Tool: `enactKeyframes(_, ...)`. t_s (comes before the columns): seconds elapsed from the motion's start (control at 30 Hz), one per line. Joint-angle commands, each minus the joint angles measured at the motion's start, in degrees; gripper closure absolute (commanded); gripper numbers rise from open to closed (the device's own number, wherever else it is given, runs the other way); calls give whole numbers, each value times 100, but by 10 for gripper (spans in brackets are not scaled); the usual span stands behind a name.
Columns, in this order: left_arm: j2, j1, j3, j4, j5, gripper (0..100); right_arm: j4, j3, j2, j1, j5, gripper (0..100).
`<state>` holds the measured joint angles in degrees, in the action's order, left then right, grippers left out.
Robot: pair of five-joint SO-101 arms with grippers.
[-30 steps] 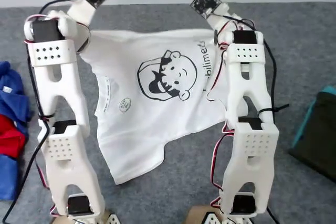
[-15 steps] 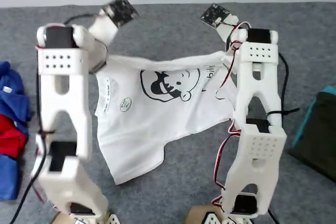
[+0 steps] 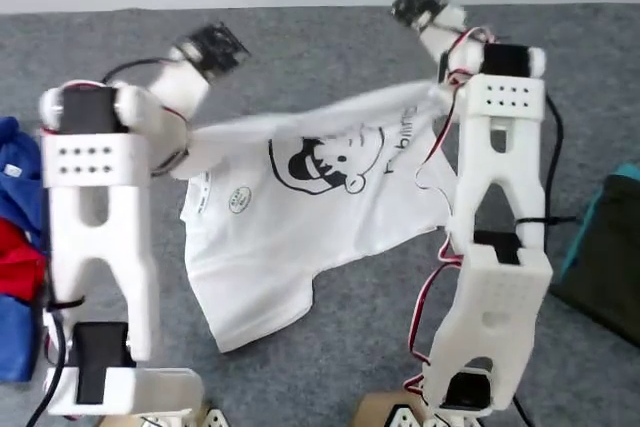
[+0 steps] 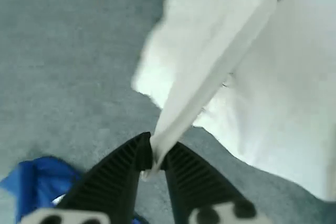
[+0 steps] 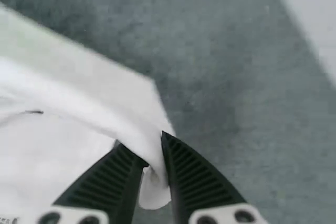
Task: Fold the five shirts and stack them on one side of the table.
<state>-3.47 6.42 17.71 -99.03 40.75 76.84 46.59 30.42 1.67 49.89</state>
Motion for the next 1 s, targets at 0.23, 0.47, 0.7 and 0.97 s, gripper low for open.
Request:
enactKeyframes(0.23,-211,404,3679,149,-818,994,602,554,-2378,453,-237,984)
enactKeyframes(0.47,-273,413,4884,378,-791,994,1596,554,-3530,629,70,984)
enactKeyframes(0.7,-273,730,5895,448,-519,994,2624,492,-4637,629,-97,983)
enactKeyframes(0.97,-281,958,6343,563,-536,988,2607,-941,-5877,752,-1099,983)
